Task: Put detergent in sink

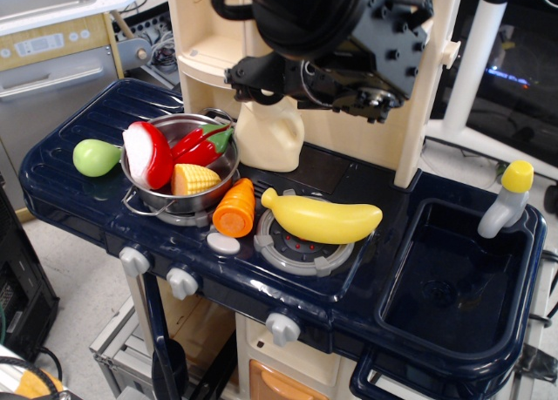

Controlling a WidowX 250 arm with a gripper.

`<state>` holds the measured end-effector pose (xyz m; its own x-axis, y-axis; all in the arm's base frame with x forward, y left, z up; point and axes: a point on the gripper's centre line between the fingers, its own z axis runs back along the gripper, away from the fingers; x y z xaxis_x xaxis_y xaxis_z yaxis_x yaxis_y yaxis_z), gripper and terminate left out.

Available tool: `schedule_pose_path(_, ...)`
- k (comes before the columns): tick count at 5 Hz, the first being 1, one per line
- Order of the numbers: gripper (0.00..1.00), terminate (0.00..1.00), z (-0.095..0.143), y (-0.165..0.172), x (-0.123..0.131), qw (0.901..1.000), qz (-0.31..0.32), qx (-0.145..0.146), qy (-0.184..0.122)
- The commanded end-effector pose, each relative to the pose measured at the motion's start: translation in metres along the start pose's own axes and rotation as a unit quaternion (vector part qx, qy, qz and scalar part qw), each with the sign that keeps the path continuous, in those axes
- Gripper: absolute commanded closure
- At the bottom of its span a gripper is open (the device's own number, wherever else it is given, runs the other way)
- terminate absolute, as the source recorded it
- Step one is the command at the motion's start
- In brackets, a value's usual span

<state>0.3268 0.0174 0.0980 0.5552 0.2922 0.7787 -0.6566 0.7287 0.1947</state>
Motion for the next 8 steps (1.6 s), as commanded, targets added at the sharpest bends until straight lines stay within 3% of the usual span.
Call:
schedule_pose_path(1, 0.00, 0.00, -0.012, 0.002, 0.009, 0.9982, 0.040, -0.017, 0.040)
schedule_pose_path(2, 0.00, 0.00, -0.023, 0.005, -0.009, 0.9961, 0.044, -0.011, 0.076)
schedule_pose_path(3, 1.00, 0.00, -0.027, 0.005, -0.025, 0.9944, 0.043, 0.012, 0.096)
schedule_pose_path(4, 1.00, 0.00, -0.019, 0.007, -0.021, 0.9947, 0.041, 0.019, 0.092)
schedule_pose_path(5, 1.00, 0.00, 0.030, -0.002, -0.011, 0.9909, 0.065, 0.040, 0.111)
schedule_pose_path(6, 1.00, 0.00, 0.081, -0.023, -0.018, 0.9814, 0.120, 0.063, 0.136)
schedule_pose_path(7, 1.00, 0.00, 0.109, -0.039, -0.028, 0.9783, 0.150, 0.072, 0.123)
schedule_pose_path(8, 1.00, 0.00, 0.137, -0.055, -0.033, 0.9595, 0.188, 0.056, 0.202)
